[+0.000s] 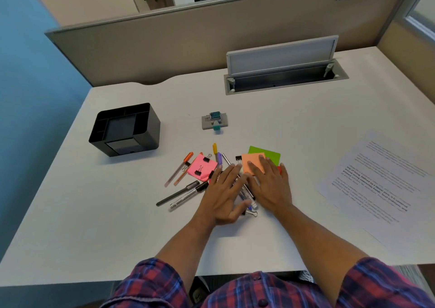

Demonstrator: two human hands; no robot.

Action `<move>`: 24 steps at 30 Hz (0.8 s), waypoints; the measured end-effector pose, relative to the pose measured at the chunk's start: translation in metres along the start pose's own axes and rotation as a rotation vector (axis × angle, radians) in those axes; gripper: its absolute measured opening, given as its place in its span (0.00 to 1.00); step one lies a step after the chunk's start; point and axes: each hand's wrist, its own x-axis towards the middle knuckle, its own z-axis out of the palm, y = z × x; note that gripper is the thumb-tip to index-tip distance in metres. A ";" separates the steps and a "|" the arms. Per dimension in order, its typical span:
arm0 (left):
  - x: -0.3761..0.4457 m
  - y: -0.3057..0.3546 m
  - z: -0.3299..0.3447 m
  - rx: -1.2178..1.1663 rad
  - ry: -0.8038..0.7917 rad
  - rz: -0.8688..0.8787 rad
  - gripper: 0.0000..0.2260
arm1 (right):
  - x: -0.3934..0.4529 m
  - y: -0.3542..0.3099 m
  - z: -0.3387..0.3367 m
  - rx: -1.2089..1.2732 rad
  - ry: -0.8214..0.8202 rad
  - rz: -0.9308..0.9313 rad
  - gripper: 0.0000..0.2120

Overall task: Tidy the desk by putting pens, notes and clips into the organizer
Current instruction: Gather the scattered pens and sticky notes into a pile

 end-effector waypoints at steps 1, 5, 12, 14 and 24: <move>0.003 0.009 0.003 -0.033 0.024 -0.021 0.33 | 0.000 -0.001 -0.001 0.028 0.029 0.002 0.27; 0.008 0.042 0.015 -0.096 0.015 -0.121 0.41 | 0.010 0.004 -0.014 0.157 0.095 0.004 0.27; -0.009 0.038 0.024 0.021 -0.138 -0.144 0.37 | 0.025 0.033 -0.007 0.096 -0.040 -0.058 0.33; -0.013 0.033 0.023 0.075 -0.165 -0.126 0.34 | 0.025 0.033 -0.004 0.084 -0.073 -0.070 0.35; -0.024 0.021 0.007 0.078 -0.108 -0.080 0.27 | 0.030 0.001 0.003 0.053 -0.090 -0.119 0.36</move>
